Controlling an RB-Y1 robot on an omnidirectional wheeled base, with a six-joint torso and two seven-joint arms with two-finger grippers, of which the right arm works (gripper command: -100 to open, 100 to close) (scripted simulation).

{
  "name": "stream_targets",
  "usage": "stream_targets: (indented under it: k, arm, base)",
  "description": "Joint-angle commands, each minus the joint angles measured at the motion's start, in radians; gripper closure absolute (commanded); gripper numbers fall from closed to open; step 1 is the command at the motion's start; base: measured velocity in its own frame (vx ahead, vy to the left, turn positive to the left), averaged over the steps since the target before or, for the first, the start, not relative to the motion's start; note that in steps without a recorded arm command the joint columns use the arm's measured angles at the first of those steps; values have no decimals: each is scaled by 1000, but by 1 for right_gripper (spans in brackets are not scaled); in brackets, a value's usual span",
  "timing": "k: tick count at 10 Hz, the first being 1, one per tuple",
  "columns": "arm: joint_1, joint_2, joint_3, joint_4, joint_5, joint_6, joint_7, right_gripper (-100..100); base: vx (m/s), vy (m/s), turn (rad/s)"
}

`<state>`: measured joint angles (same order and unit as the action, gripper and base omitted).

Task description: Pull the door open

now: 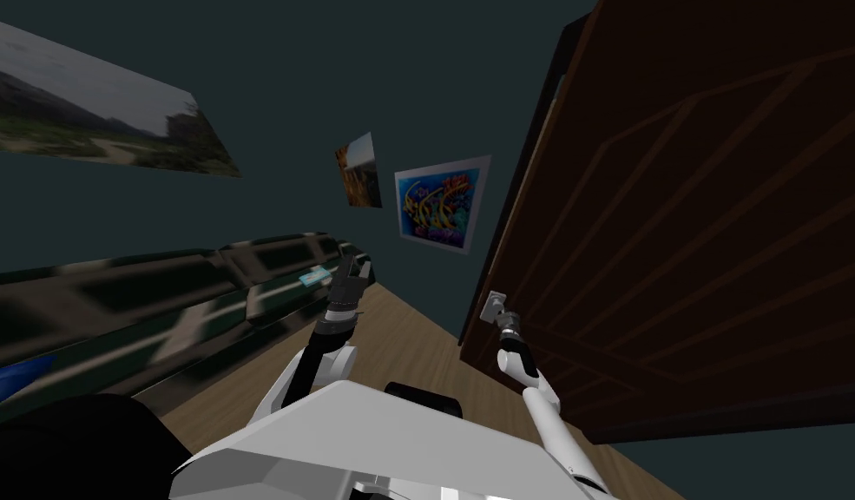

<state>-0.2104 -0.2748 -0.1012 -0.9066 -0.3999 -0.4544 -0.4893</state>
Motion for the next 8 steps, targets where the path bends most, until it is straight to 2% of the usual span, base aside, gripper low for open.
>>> stream_targets:
  k: [1, 4, 8]
  arm:
    - [2, 16, 1, -13, -30, 4, -39, -100]
    - [4, 43, 3, -34, -81, 10, -104, -100]
    - [8, 90, 6, -70, -169, 21, -215, -100]
  base:
    - [-93, -40, 18]
    - [-99, 0, 35]
    - [-95, -22, 27]
